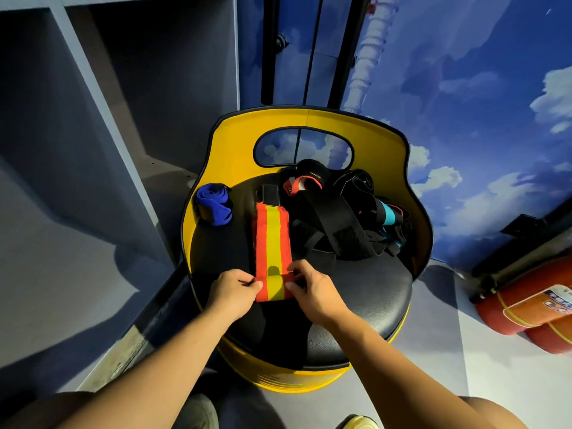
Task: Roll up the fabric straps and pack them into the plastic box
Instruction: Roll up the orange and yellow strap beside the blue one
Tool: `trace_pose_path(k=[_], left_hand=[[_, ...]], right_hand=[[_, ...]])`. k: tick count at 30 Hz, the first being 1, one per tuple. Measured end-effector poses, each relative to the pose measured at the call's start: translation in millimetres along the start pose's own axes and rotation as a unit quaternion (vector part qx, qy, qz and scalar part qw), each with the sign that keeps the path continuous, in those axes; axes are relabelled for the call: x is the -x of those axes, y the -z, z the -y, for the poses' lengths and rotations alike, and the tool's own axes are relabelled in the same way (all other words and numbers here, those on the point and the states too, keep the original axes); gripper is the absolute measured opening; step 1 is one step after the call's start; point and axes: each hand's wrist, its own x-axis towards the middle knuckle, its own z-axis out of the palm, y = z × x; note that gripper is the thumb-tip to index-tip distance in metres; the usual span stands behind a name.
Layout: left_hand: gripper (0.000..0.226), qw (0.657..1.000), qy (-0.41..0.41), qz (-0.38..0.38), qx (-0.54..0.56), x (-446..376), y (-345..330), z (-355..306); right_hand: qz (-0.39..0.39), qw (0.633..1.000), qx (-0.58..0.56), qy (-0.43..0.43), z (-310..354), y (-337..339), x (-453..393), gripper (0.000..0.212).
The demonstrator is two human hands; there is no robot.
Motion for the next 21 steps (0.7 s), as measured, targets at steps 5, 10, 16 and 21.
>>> trace_pose_path(k=[5, 10, 16, 21], left_hand=[[0.009, 0.998, -0.055, -0.020, 0.006, -7.5, 0.2, -4.6], [0.017, 0.989, -0.131, -0.010, -0.072, -2.4, 8.1, 0.4], [0.045, 0.964, -0.204, 0.025, -0.167, 8.9, -1.3, 7.5], [0.040, 0.968, -0.205, 0.026, -0.143, 6.9, 1.2, 7.6]], right_hand=[[-0.056, 0.997, 0.045, 0.043, -7.1, -8.2, -12.4, 0.014], [-0.060, 0.988, 0.081, 0.115, -10.6, -8.9, -4.2, 0.025], [0.016, 0.990, 0.089, 0.106, -12.5, -10.5, 5.9, 0.058], [-0.009, 0.992, 0.087, 0.095, -9.2, -7.5, 2.5, 0.053]])
